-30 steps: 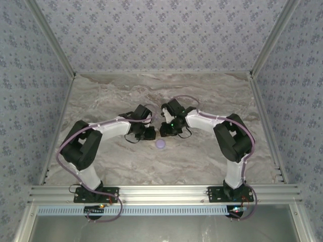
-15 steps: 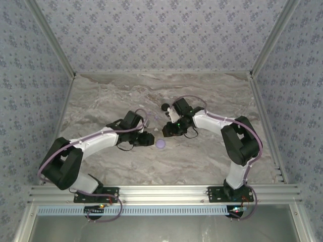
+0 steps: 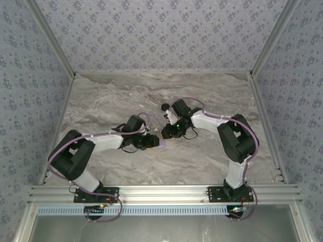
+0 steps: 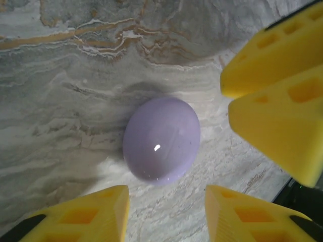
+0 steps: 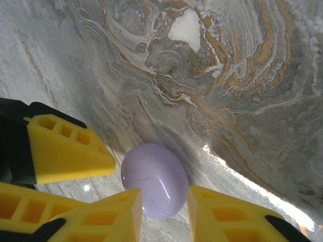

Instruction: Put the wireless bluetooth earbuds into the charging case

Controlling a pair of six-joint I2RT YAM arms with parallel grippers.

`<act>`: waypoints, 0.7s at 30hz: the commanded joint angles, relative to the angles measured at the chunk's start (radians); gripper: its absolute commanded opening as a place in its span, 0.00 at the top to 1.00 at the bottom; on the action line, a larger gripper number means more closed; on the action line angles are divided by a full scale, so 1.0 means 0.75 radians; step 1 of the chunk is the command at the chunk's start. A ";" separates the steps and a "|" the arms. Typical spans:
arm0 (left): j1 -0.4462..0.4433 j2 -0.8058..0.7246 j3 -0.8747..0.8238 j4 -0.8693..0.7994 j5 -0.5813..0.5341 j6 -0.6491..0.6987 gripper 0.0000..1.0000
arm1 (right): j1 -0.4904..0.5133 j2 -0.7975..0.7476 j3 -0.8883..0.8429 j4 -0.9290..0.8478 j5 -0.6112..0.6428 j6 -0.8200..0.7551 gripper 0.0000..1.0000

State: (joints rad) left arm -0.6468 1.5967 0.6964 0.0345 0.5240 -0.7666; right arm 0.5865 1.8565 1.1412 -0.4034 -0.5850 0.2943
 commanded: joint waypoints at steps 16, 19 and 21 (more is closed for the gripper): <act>-0.014 0.077 0.068 -0.039 -0.077 0.023 0.61 | -0.002 0.023 -0.031 -0.031 -0.032 -0.018 0.73; -0.014 0.103 0.098 -0.038 -0.077 0.030 0.63 | -0.002 0.013 -0.048 -0.030 -0.027 -0.018 0.73; -0.014 0.124 0.120 -0.038 -0.072 0.033 0.64 | -0.002 0.007 -0.058 -0.033 -0.026 -0.018 0.73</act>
State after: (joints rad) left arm -0.6510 1.6650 0.7502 0.0227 0.4789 -0.7673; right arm 0.5865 1.8748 1.1122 -0.4046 -0.5987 0.2943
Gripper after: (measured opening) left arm 0.367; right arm 0.267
